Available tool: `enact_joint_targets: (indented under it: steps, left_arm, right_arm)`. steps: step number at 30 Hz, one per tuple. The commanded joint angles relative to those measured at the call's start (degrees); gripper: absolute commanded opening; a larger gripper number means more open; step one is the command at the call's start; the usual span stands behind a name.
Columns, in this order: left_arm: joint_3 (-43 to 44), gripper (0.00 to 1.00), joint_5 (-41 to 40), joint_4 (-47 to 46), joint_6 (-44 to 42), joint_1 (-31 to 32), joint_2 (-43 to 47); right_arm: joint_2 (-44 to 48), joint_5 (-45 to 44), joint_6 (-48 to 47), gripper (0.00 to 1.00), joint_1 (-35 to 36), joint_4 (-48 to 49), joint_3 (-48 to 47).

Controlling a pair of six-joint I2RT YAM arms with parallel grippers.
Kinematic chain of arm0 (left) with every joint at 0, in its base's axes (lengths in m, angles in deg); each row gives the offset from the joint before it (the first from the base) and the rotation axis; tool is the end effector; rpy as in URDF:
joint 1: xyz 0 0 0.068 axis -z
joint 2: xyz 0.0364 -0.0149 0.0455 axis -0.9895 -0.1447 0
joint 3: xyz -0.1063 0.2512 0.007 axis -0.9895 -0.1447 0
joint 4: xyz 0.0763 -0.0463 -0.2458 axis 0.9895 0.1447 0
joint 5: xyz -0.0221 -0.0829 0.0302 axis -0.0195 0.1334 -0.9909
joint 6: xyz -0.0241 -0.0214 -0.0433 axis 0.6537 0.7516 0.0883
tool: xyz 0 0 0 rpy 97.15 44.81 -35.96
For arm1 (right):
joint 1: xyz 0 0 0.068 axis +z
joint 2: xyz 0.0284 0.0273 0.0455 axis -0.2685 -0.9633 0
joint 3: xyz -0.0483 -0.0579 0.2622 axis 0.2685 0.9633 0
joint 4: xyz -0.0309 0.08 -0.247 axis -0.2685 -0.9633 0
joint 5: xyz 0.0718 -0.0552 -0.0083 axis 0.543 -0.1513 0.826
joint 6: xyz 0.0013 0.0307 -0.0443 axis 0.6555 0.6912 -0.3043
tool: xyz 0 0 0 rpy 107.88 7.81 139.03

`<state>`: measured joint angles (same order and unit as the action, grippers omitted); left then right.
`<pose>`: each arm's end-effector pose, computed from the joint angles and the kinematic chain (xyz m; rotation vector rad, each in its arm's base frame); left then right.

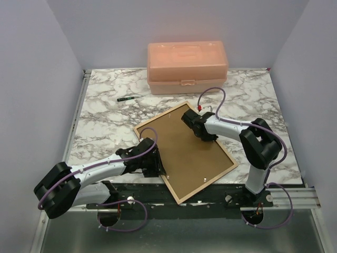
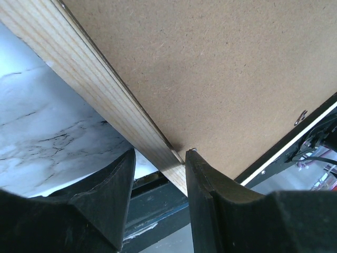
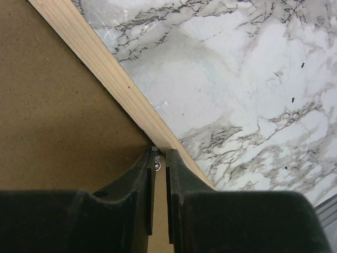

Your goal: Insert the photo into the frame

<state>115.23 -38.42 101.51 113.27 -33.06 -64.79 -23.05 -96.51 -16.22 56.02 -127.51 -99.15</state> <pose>0.1247 -0.1516 0.1493 -0.2712 2.8605 -0.8123 0.2651 0.1965 0.1565 -0.0727 2.5835 -0.6643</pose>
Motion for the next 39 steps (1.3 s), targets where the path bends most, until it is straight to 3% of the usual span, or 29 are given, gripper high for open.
enact_joint_targets:
  steps: [1, 12, 22, 25, 33, 39]
  left_arm:
    - [-2.20, 0.45, -2.27, 4.00, -0.65, 0.42, -0.54]
    - [-1.76, 0.45, -2.44, 5.62, -0.82, 0.43, 0.03]
    - [-1.02, 0.46, -2.57, 6.17, -1.48, 0.42, 0.26]
    - [-0.71, 0.46, -2.43, 6.24, -1.70, 0.42, 0.03]
    - [-1.24, 0.46, -2.05, 6.15, -1.36, 0.43, 2.15]
    - [-1.31, 0.50, 1.43, 4.01, -1.71, -0.16, 5.07]
  right_arm:
    - [-1.63, 11.32, 0.62, 0.00, -1.46, 2.60, 5.08]
    - [4.19, 24.21, -1.57, 0.01, -4.87, 7.16, 5.68]
    - [8.76, 32.68, -3.00, 0.21, -8.60, 7.15, 4.16]
    - [10.55, 34.77, -2.99, 0.30, -9.45, 7.06, 3.29]
    - [17.57, 38.74, -2.27, 0.74, -13.92, 7.54, 4.55]
    - [28.32, 44.74, -0.68, 0.85, -19.45, 8.73, 12.52]
